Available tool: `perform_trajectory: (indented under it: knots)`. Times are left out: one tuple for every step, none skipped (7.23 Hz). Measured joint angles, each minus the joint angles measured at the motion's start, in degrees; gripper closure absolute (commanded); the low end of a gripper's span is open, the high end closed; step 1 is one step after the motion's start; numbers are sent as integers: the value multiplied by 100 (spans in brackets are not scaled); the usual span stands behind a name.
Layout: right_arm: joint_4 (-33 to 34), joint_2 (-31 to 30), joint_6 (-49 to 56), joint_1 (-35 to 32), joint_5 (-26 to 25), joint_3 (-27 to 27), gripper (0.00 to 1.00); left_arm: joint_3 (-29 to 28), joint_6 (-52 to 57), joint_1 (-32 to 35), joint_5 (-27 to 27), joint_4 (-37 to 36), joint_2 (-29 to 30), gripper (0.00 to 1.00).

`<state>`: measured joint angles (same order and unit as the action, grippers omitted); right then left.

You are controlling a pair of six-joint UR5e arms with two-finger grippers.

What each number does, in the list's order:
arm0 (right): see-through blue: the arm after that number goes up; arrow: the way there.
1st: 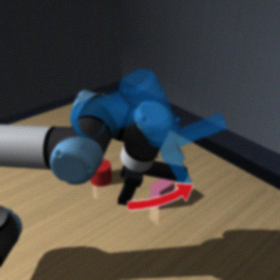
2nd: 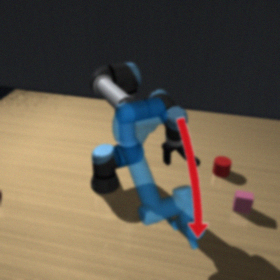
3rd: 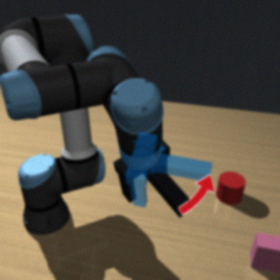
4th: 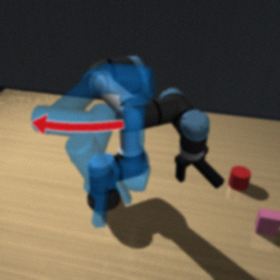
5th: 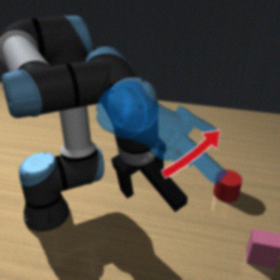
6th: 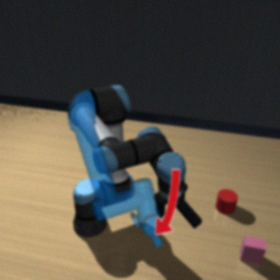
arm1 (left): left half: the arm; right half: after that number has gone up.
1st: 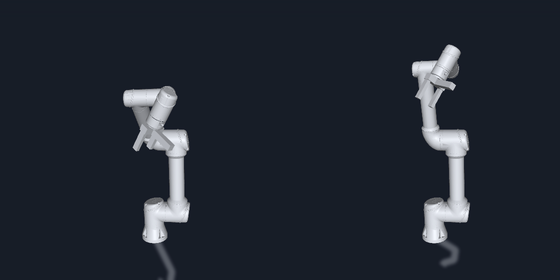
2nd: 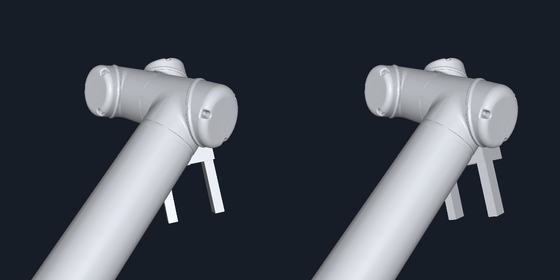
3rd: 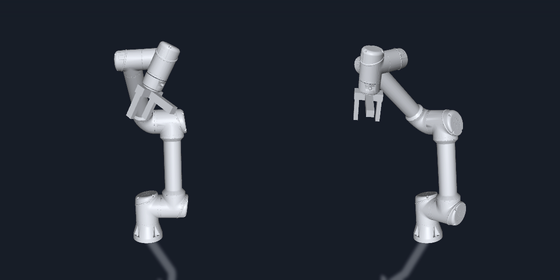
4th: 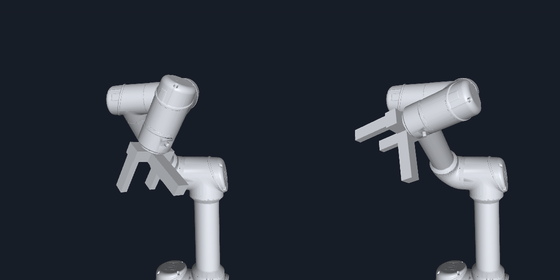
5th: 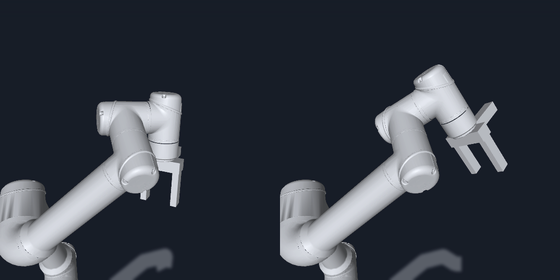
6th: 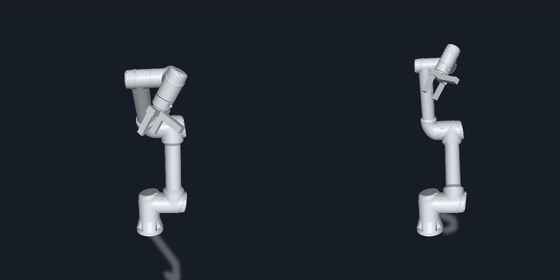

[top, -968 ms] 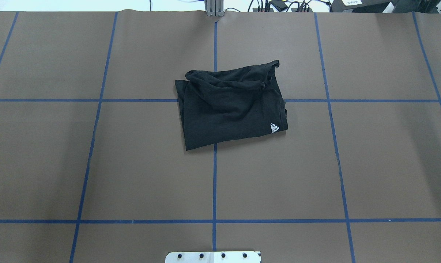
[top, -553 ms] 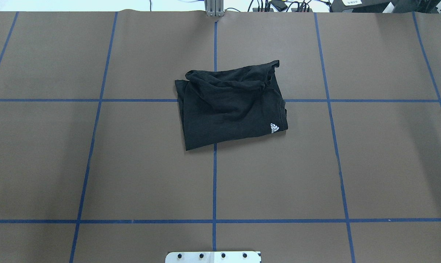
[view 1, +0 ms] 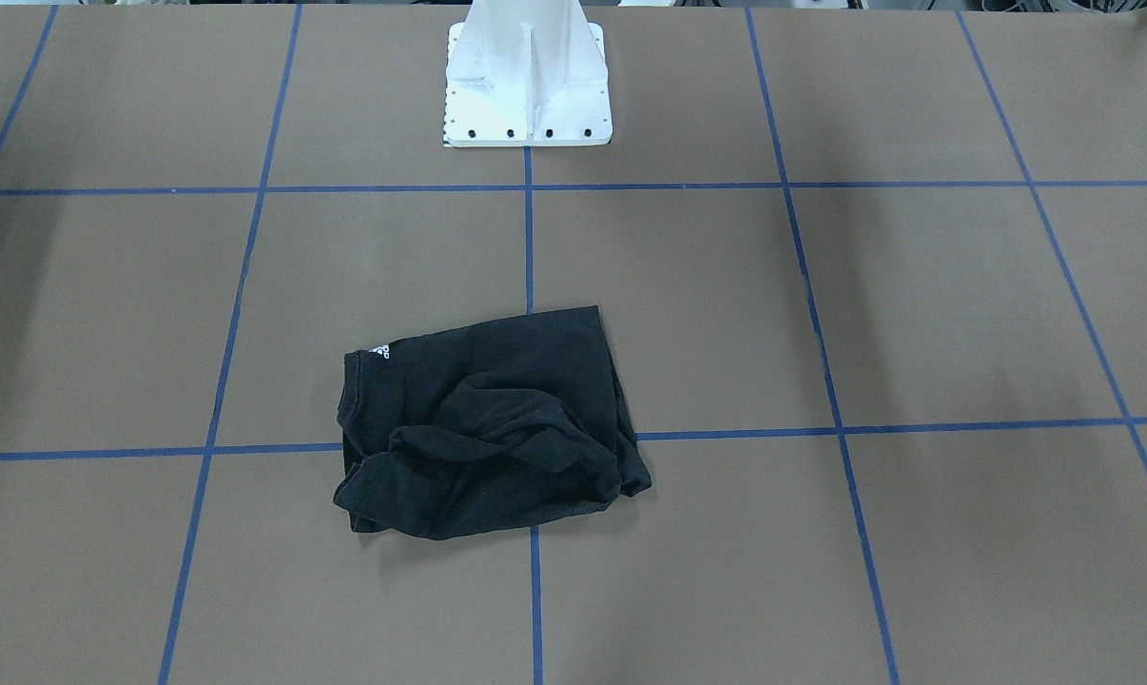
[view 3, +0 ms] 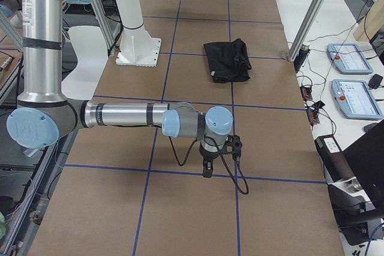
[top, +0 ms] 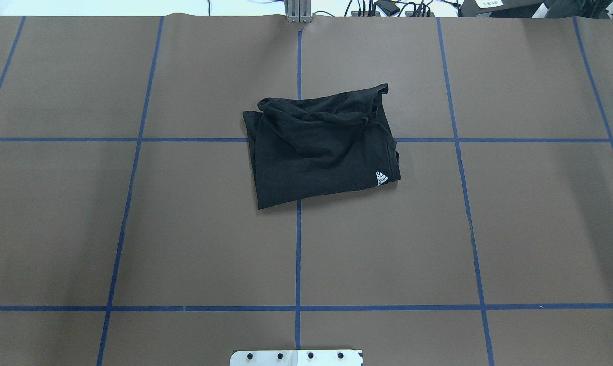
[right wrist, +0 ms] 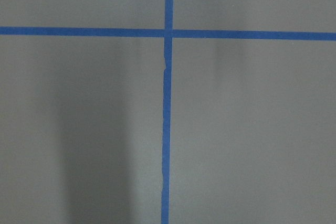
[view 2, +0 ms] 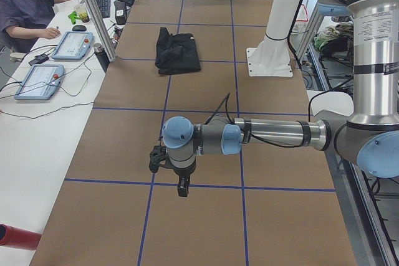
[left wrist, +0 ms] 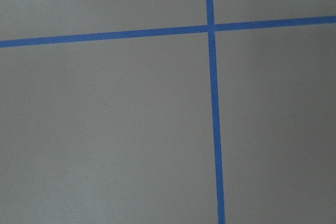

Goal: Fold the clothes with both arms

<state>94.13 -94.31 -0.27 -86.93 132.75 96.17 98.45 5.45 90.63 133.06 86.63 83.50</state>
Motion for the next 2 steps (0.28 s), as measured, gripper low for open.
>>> perform_trajectory:
  knots:
    - [0,0,0,19,-13,-2,0,7,0,-1,1,2,0,0]
    - [0,0,1,48,-34,-2,0,16,0,-1,1,3,0,0]
